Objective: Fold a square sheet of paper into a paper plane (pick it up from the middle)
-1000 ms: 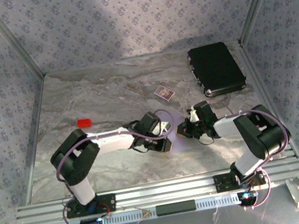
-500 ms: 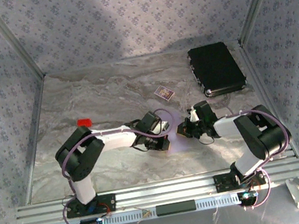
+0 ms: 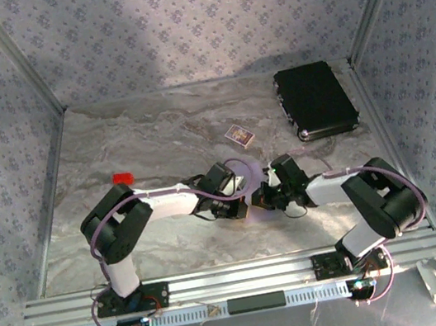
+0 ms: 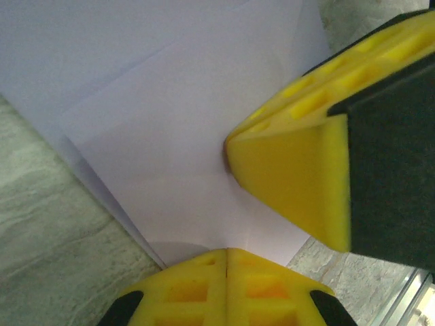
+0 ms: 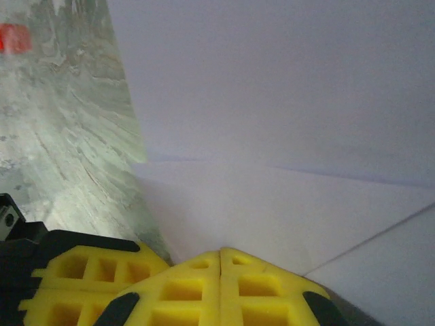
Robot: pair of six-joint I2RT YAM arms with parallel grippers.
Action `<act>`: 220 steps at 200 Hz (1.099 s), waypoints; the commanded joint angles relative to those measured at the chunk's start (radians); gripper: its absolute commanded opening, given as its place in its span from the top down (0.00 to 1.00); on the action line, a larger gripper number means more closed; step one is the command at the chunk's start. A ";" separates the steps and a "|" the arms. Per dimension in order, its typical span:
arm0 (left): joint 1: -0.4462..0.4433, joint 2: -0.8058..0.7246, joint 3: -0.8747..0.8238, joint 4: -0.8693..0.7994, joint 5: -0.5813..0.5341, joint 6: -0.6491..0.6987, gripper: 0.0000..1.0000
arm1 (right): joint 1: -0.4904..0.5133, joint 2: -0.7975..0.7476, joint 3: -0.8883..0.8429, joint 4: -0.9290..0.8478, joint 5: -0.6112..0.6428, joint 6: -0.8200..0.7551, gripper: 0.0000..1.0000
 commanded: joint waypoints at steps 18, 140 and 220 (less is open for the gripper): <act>0.000 0.043 -0.021 -0.035 -0.021 -0.004 1.00 | -0.068 0.013 0.007 -0.058 0.073 -0.003 1.00; -0.008 0.036 -0.021 -0.033 -0.007 0.000 1.00 | -0.323 -0.025 -0.046 0.046 0.037 0.024 1.00; 0.002 -0.071 0.098 -0.086 -0.026 0.047 0.81 | -0.257 -0.412 -0.098 -0.262 0.081 -0.050 0.86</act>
